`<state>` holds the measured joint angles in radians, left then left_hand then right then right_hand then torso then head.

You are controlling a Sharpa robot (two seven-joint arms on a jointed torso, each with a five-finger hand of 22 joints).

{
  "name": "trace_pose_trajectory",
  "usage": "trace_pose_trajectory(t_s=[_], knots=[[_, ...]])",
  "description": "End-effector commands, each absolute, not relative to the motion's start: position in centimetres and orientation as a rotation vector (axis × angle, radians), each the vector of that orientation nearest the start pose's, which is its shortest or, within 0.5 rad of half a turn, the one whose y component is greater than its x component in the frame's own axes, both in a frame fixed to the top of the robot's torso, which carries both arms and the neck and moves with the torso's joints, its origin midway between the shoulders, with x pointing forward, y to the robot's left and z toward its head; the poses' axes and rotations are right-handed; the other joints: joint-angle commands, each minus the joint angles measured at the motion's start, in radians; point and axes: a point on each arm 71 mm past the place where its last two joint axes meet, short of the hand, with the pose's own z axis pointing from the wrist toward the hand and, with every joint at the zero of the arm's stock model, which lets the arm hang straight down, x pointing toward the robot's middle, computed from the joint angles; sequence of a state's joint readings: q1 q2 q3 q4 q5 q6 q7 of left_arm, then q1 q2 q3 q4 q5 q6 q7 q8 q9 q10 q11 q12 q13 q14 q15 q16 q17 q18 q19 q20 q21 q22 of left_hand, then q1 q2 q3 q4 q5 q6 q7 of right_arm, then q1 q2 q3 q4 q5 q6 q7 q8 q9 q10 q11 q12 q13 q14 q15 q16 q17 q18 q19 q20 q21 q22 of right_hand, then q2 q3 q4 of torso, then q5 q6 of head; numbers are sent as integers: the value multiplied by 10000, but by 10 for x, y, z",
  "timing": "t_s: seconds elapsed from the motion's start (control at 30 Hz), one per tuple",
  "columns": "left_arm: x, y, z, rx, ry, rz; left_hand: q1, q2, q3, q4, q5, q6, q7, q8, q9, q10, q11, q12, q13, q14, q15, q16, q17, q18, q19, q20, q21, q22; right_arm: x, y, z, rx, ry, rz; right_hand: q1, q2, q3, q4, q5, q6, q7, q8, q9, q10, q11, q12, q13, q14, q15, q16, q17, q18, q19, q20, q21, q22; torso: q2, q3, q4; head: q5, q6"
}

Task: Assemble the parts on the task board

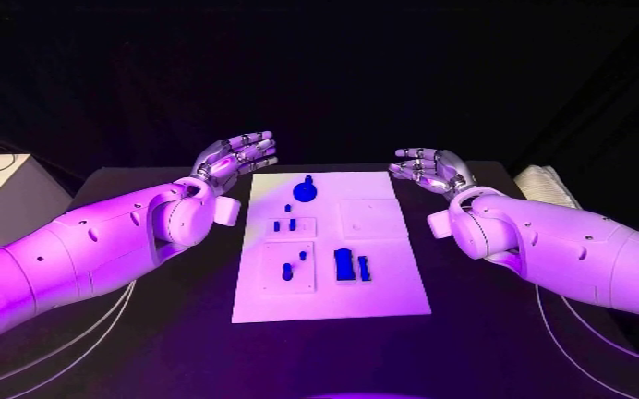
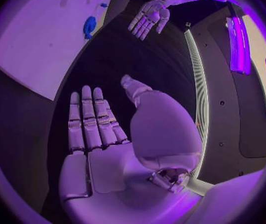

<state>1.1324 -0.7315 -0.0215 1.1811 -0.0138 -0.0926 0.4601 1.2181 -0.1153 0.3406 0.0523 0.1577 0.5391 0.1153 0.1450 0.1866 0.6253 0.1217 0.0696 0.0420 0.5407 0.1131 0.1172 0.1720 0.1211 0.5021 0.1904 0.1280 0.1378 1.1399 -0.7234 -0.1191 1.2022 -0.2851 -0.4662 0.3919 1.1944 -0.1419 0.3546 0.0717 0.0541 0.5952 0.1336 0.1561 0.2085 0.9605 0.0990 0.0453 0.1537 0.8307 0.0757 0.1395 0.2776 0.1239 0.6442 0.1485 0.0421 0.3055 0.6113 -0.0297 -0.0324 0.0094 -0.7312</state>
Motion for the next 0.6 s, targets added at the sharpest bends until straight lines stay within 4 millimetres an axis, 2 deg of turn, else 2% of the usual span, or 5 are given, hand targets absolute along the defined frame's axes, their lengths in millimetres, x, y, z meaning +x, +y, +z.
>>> trace_pose_trajectory(t_s=[0.03, 0.13, 0.17, 0.43, 0.6], knots=[[530, 247, -223, -11254, 13751, -15508, -3964, 1153, -3406, -523, -1577, -5391, -1153, -1450, -1866, -6253, -1217, -696, -420, -5407, -1131, -1172, -1720, -1211, -5021, -1904, -1280, -1378, 517, -248, -247, 9072, 14275, 11111, -3890, 1419, -3546, -717, -541, -5952, -1336, -1561, -2085, -9605, -990, -453, -1537, -8307, -757, -1395, -2776, -1239, -6442, -1485, -421, -3055, -53, 16, 36, -17, 106], [526, 243, -224, -11334, 13627, -15287, -4950, 1153, -3406, -523, -1577, -5391, -1153, -1450, -1866, -6253, -1217, -696, -420, -5407, -1131, -1172, -1720, -1211, -5021, -1904, -1280, -1378, 511, -240, -245, 9479, 13935, 11360, -4856, 1419, -3546, -717, -541, -5952, -1336, -1561, -2085, -9605, -990, -453, -1537, -8307, -757, -1395, -2776, -1239, -6442, -1485, -421, -3055, -173, 70, 92, -32, 340], [525, 241, -224, -11363, 13581, -15203, -12181, 1153, -3406, -523, -1577, -5391, -1153, -1450, -1866, -6253, -1217, -696, -420, -5407, -1131, -1172, -1720, -1211, -5021, -1904, -1280, -1378, 508, -236, -244, 9634, 13810, 11446, -11944, 1419, -3546, -717, -541, -5952, -1336, -1561, -2085, -9605, -990, -453, -1537, -8307, -757, -1395, -2776, -1239, -6442, -1485, -421, -3055, -219, 91, 113, -37, 429], [503, 220, -227, -11705, 13002, -14097, -12181, 1153, -3406, -523, -1577, -5391, -1153, -1450, -1866, -6253, -1217, -696, -420, -5407, -1131, -1172, -1720, -1211, -5021, -1904, -1280, -1378, 477, -205, -231, 11356, 12593, 12133, -11944, 1419, -3546, -717, -541, -5952, -1336, -1561, -2085, -9605, -990, -453, -1537, -8307, -757, -1395, -2776, -1239, -6442, -1485, -421, -3055, -605, 267, 293, -86, 1184], [486, 208, -227, -11893, 12636, -13332, -12181, 1153, -3406, -523, -1577, -5391, -1153, -1450, -1866, -6253, -1217, -696, -420, -5407, -1131, -1172, -1720, -1211, -5021, -1904, -1280, -1378, 465, -195, -226, 11936, 12259, 12263, -11944, 1419, -3546, -717, -541, -5952, -1336, -1561, -2085, -9605, -990, -453, -1537, -8307, -757, -1395, -2776, -1239, -6442, -1485, -421, -3055, -671, 297, 324, -94, 1312]])
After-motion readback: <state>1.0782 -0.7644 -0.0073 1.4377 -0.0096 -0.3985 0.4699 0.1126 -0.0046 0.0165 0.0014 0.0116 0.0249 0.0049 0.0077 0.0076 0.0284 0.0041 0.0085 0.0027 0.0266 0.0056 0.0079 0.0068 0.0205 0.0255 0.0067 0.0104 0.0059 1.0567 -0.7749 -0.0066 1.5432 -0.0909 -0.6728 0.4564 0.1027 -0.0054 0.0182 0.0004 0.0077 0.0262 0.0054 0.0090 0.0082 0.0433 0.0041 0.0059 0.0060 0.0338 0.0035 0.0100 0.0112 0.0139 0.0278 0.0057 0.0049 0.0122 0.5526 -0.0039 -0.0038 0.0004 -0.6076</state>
